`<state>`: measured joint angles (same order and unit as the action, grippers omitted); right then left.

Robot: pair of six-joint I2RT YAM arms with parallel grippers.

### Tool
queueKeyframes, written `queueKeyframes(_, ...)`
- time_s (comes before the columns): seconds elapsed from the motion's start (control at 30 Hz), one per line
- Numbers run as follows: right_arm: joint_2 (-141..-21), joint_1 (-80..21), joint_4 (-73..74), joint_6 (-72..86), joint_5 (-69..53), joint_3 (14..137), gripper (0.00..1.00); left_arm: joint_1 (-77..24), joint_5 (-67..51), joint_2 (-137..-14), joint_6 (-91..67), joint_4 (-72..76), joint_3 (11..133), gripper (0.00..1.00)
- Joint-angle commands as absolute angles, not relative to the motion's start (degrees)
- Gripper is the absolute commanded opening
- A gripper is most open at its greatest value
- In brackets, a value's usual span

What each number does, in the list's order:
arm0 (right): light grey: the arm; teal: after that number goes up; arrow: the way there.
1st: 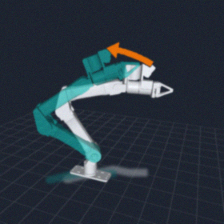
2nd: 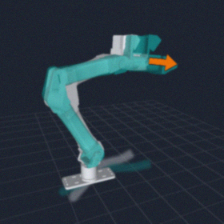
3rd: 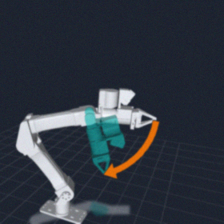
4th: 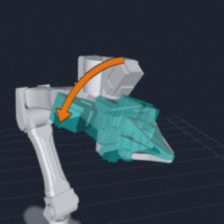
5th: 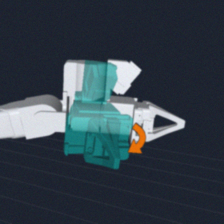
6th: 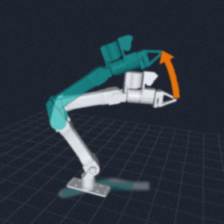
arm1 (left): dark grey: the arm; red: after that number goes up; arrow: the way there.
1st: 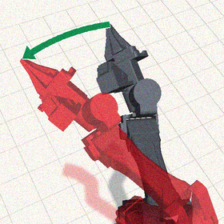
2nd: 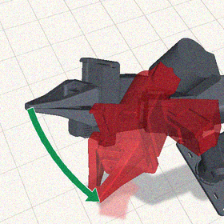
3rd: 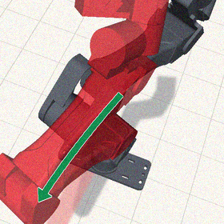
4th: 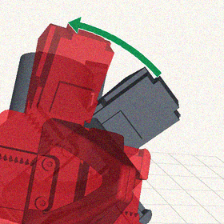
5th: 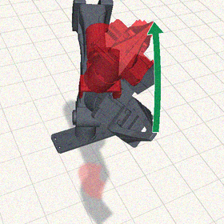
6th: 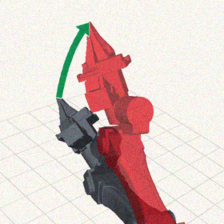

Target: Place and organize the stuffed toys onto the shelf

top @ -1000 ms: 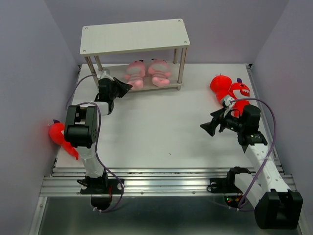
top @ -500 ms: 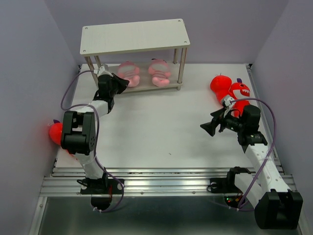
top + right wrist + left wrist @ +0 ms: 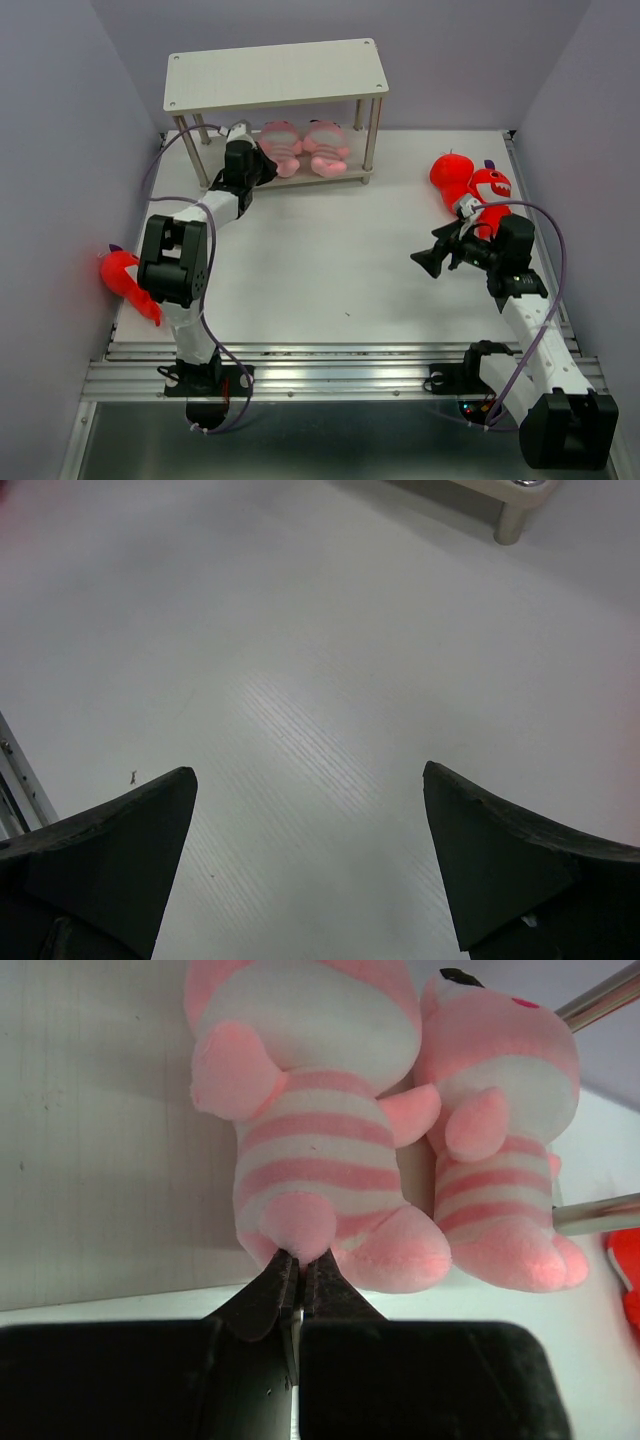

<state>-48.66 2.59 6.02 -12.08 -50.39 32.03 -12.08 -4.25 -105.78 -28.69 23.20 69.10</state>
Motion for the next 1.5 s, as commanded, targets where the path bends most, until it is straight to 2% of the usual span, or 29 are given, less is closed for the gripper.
queueKeyframes(0.0, -47.5, 2.9, 4.9, -12.9, -51.2, 32.1, 1.0, -12.7, -1.7, -106.2, -22.6, 20.6, 73.6, 0.0)
queueKeyframes(0.1, -47.5, 2.9, 5.0, -12.9, -51.2, 32.1, 1.0, -12.7, -1.8, -106.3, -22.8, 20.3, 73.9, 0.01)
queueKeyframes(0.2, -47.5, 2.9, 4.9, -13.0, -51.1, 32.0, 1.0, -12.7, -2.3, -106.3, -23.0, 20.2, 74.1, 0.09)
queueKeyframes(0.3, -47.5, 2.9, 4.9, -13.0, -51.1, 32.1, 1.0, -12.7, -2.5, -106.1, -23.3, 20.0, 73.8, 0.28)
queueKeyframes(0.4, -47.6, 2.9, 4.9, -13.0, -51.1, 32.1, 1.0, -12.7, -2.7, -105.5, -23.6, 19.9, 73.3, 0.36)
queueKeyframes(0.47, -47.5, 2.9, 4.9, -13.0, -51.1, 32.1, 1.0, -12.7, -2.9, -104.7, -23.5, 20.0, 73.0, 0.46)
queueKeyframes(0.5, -47.6, 2.9, 4.9, -13.0, -51.1, 32.1, 1.0, -12.7, -3.0, -104.4, -23.5, 20.1, 72.7, 0.47)
queueKeyframes(0.57, -47.5, 2.9, 5.0, -13.1, -51.1, 32.1, 1.0, -12.7, -3.6, -102.9, -23.3, 20.3, 72.2, 0.57)
queueKeyframes(0.8, -47.4, 3.4, 4.9, -13.1, -50.9, 32.1, 1.0, -12.7, -5.6, -99.3, -22.9, 20.8, 70.7, 0.61)
queueKeyframes(0.83, -47.4, 3.4, 4.9, -13.2, -50.9, 32.1, 1.0, -12.7, -6.0, -98.1, -22.8, 20.8, 70.2, 0.73)
queueKeyframes(1.13, -46.0, 3.4, 5.5, -13.5, -50.5, 32.3, 1.0, -12.7, -5.6, -87.0, -19.6, 15.9, 65.0, 0.74)
queueKeyframes(1.4, -46.9, 5.4, 7.5, -14.6, -48.6, 33.0, 1.0, -13.6, 1.5, -73.9, -11.2, 4.8, 62.7, 0.75)
queueKeyframes(1.43, -47.0, 6.1, 7.6, -14.6, -48.5, 33.0, 1.0, -14.4, 2.8, -72.4, -10.3, 3.9, 62.3, 0.98)
queueKeyframes(1.47, -47.4, 6.8, 7.7, -14.6, -48.4, 33.1, 1.0, -14.7, 5.1, -71.1, -9.7, 2.5, 61.9, 0.99)
